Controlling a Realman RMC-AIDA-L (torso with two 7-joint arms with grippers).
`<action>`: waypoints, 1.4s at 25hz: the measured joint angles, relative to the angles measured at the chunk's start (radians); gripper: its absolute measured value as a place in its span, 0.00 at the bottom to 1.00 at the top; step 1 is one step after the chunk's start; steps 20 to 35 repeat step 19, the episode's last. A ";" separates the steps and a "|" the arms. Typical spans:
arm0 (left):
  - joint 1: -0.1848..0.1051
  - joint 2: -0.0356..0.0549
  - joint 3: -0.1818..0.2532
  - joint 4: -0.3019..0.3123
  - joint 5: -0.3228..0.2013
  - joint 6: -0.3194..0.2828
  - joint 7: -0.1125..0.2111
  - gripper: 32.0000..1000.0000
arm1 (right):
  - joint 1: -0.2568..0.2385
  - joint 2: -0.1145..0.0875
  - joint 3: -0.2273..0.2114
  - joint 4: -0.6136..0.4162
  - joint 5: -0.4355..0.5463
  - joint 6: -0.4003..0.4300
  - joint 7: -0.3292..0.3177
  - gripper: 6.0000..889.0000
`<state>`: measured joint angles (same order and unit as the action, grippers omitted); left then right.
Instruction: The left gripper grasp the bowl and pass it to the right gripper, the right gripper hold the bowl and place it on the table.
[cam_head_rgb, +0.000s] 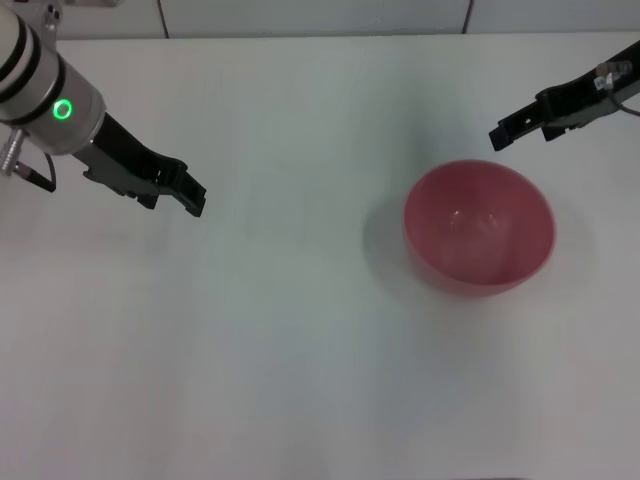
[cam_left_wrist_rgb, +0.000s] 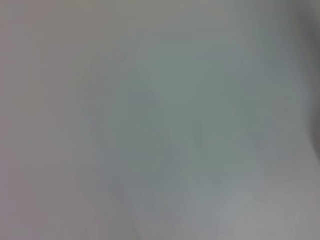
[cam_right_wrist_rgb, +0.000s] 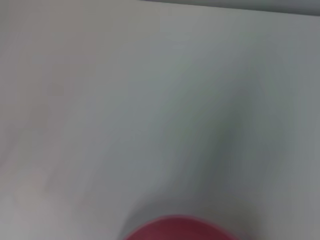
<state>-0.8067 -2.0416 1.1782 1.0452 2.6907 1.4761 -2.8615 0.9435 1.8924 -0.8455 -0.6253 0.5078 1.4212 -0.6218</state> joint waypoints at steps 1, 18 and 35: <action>0.001 0.0000 -0.001 0.000 0.000 0.001 0.000 0.62 | 0.000 0.000 0.000 0.000 0.003 0.008 0.001 0.98; 0.005 -0.0001 0.006 0.001 0.000 0.019 -0.002 0.62 | 0.007 0.001 -0.007 -0.004 0.008 0.055 0.004 0.98; 0.005 -0.0001 0.006 0.001 0.000 0.019 -0.002 0.62 | 0.007 0.001 -0.007 -0.004 0.008 0.055 0.004 0.98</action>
